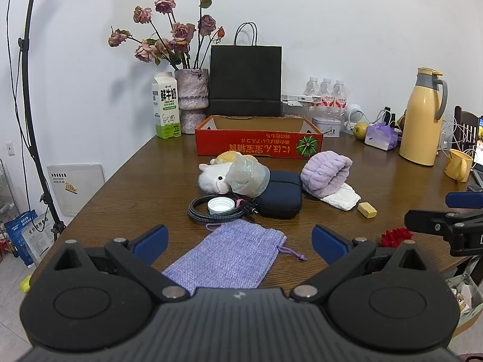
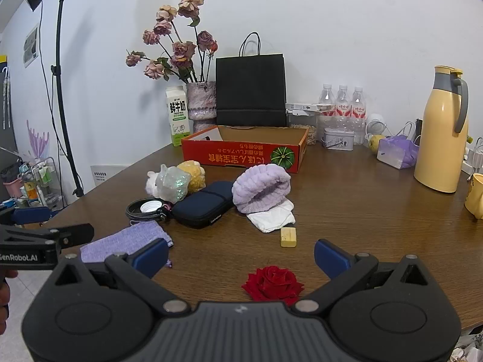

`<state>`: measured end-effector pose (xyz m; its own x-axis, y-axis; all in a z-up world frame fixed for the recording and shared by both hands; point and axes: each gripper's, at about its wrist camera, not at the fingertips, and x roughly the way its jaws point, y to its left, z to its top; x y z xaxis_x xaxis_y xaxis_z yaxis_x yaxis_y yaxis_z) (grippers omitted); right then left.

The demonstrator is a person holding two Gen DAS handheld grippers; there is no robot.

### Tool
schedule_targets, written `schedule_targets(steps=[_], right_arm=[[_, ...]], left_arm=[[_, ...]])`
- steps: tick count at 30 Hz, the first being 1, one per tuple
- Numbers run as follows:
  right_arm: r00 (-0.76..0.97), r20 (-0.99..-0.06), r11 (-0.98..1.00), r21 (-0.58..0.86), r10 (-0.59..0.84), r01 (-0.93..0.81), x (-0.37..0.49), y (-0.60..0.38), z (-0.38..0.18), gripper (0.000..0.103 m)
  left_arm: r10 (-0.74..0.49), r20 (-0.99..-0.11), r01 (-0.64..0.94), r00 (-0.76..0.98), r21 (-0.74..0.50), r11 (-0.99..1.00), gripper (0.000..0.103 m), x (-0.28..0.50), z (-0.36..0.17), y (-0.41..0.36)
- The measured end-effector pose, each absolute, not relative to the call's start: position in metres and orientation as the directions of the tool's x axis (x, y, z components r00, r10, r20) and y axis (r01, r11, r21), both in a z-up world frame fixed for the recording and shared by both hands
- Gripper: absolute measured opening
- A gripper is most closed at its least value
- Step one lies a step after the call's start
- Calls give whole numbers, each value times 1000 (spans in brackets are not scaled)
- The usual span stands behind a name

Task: Organize objects
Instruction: 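Move the left tool toward the purple pouch and the right tool toward the red rose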

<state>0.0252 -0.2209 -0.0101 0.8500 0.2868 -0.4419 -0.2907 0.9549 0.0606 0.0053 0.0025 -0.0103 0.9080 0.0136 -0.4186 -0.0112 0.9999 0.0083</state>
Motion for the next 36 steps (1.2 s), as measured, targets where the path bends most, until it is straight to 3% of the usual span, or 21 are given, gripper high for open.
schedule_targets(steps=[36], right_arm=[[848,-446,955,61,285,-289,23,-220,-14,103]], left_arm=[[8,-427,-3,904,12,1000,103,5,-14,-2]])
